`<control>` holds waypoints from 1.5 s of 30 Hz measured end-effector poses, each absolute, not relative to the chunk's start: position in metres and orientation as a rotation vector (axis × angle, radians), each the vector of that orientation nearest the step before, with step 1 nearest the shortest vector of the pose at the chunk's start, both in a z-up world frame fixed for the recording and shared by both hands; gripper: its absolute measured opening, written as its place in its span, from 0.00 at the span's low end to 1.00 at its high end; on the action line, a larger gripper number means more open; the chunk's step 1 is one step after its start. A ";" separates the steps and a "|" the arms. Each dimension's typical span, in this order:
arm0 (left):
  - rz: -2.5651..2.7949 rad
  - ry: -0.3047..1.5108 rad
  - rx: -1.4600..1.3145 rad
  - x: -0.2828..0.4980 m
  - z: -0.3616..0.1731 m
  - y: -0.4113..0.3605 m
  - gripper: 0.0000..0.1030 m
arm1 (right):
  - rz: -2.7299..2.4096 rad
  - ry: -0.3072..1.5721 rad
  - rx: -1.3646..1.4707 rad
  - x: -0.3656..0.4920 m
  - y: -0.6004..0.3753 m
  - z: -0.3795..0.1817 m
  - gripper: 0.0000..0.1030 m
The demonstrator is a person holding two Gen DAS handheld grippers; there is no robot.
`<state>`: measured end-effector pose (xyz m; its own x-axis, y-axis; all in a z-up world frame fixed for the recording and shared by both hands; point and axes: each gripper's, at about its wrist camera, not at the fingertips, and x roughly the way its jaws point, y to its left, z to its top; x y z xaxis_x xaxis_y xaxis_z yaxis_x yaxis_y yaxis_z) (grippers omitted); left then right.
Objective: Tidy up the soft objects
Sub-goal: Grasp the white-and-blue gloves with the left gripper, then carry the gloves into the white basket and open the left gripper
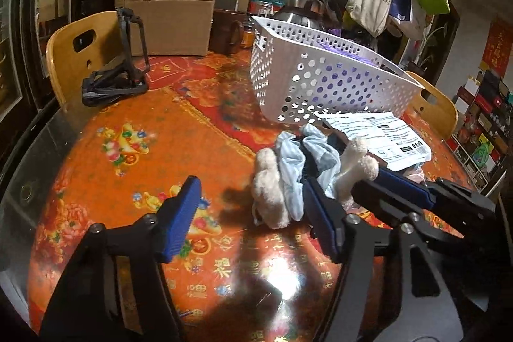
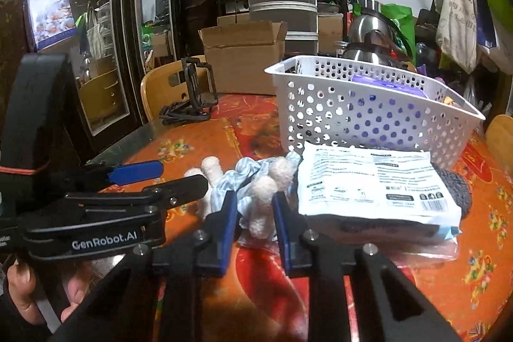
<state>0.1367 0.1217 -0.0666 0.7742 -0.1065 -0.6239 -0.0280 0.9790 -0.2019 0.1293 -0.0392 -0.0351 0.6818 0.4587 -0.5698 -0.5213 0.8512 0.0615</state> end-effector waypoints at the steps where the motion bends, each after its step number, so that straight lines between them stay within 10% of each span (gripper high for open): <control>1: -0.049 0.688 -0.201 0.139 -0.067 0.120 0.54 | 0.549 0.614 -0.107 0.131 -0.039 -0.036 0.19; 12: -0.073 0.705 -0.180 0.147 -0.071 0.108 0.14 | 0.518 0.634 -0.128 0.143 -0.036 -0.038 0.13; 45: -0.114 0.439 -0.118 0.087 0.076 0.070 0.11 | 0.629 0.468 -0.064 0.120 -0.085 0.064 0.10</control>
<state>0.0872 0.0703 0.0757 0.8988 -0.1354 -0.4169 0.0844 0.9868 -0.1384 0.1196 -0.0846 0.0638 0.7086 0.5516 -0.4401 -0.5802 0.8104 0.0815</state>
